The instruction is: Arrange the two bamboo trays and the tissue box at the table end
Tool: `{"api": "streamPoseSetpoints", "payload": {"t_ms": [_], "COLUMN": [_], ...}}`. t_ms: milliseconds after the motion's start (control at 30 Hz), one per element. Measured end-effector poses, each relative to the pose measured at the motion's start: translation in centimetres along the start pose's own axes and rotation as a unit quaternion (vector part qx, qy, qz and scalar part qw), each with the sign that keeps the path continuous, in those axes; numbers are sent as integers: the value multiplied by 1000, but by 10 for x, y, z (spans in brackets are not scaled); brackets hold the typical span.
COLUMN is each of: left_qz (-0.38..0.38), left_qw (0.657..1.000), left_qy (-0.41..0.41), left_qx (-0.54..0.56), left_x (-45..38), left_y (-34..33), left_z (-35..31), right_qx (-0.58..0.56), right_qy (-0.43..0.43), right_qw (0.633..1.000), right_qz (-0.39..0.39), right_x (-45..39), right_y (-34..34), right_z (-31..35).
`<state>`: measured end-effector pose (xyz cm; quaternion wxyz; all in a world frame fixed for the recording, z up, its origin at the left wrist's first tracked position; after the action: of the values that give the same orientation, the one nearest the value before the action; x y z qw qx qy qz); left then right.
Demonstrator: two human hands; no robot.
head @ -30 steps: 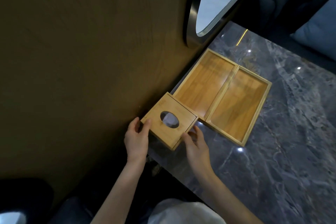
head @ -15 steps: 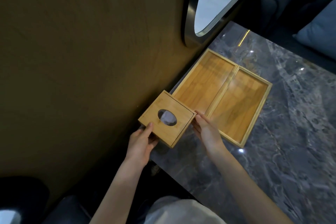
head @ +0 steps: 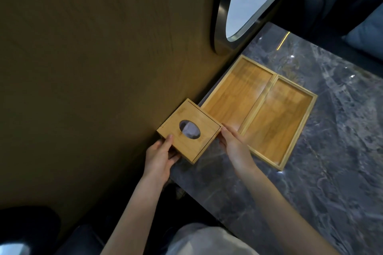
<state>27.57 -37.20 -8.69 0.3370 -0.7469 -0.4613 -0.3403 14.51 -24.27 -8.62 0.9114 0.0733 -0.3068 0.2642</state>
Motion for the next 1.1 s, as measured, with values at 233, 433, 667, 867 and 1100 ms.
{"api": "streamPoseSetpoints", "payload": {"t_ms": [233, 433, 667, 867, 1100], "left_qz": [-5, -13, -5, -37, 23], "left_qw": [1000, 1000, 998, 943, 812], "left_qy": [2, 3, -20, -92, -21], "left_qx": [-4, -12, -65, -317, -582], "left_x": [3, 0, -3, -12, 12], "left_y": [-4, -4, -2, 2, -25], "left_z": [0, 1, 1, -18, -59], "right_qx": [-8, -16, -14, -3, -75], "right_qy": [7, 0, -7, -31, -17], "right_qw": [1000, 1000, 1000, 999, 994], "right_qz": [-17, -12, 1, -5, -77], "right_x": [-7, -8, -10, -14, 5], "right_y": [1, 1, 3, 11, 45], "right_z": [1, 0, -1, 0, 36]}}
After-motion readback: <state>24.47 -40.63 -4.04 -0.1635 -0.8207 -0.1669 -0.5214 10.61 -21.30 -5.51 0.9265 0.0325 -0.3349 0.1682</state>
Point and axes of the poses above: each hand's wrist, its own x-axis away from the middle knuckle, its own y-axis out of the back of the hand, z = x × y, the point moved 5 cm from there along -x, towards the middle knuckle, and after that the axes turned 1 degree about x, right-handed, at the moved point
